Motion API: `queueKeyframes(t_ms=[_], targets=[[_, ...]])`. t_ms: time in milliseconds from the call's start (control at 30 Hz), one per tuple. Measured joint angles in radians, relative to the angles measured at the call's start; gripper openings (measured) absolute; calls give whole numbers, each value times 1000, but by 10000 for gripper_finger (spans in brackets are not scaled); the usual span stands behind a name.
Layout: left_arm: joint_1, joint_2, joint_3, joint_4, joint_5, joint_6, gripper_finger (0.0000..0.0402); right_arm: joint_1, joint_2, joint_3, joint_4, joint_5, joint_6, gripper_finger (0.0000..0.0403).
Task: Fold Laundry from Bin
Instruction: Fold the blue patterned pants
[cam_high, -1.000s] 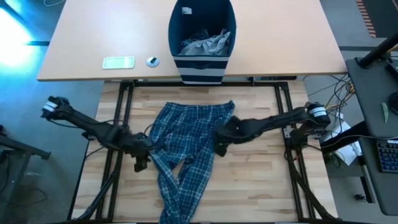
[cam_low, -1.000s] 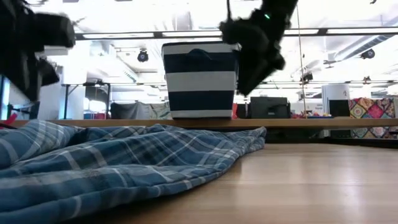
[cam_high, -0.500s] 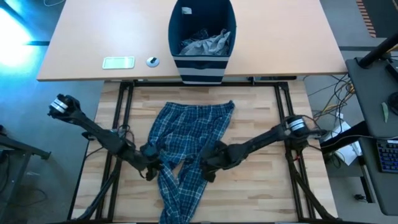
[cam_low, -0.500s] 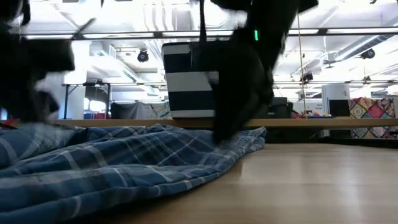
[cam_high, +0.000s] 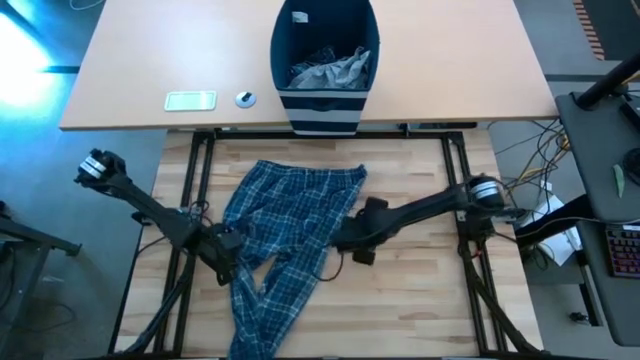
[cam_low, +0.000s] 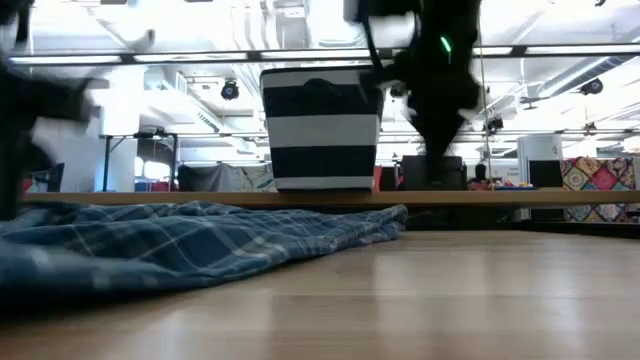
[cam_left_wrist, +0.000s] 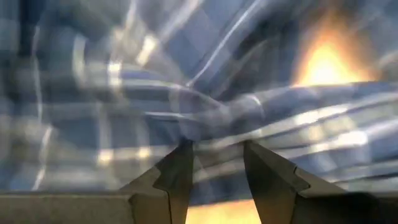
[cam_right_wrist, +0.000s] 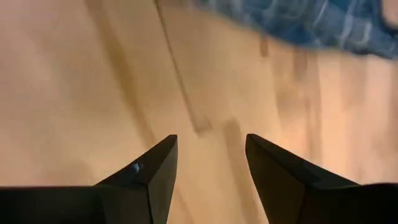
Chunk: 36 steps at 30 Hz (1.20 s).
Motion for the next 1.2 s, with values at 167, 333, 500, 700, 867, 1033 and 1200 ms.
queueKeyframes(t_ms=[167, 333, 500, 700, 867, 1033, 1200], targets=[[9, -62, 77, 186, -210, 110, 128, 0, -37, -5, 376, -4, -22, 185], [89, 37, 65, 432, -313, 231, 128, 0, 27, -3, 578, -2, -32, 185], [189, 235, 47, 609, -327, 274, 128, 3, 121, -5, 588, -10, -1, 185], [269, 428, 18, 537, -259, 270, 128, 3, 198, -5, 484, -74, 53, 185], [301, 392, 2, 408, -230, 323, 128, 3, 182, -2, 194, -79, 27, 185], [361, 212, 4, 191, -233, 423, 120, -24, 123, -5, 30, -31, -59, 185], [415, -11, 49, -13, -273, 493, 115, -40, 23, -4, 103, -25, -102, 185]])
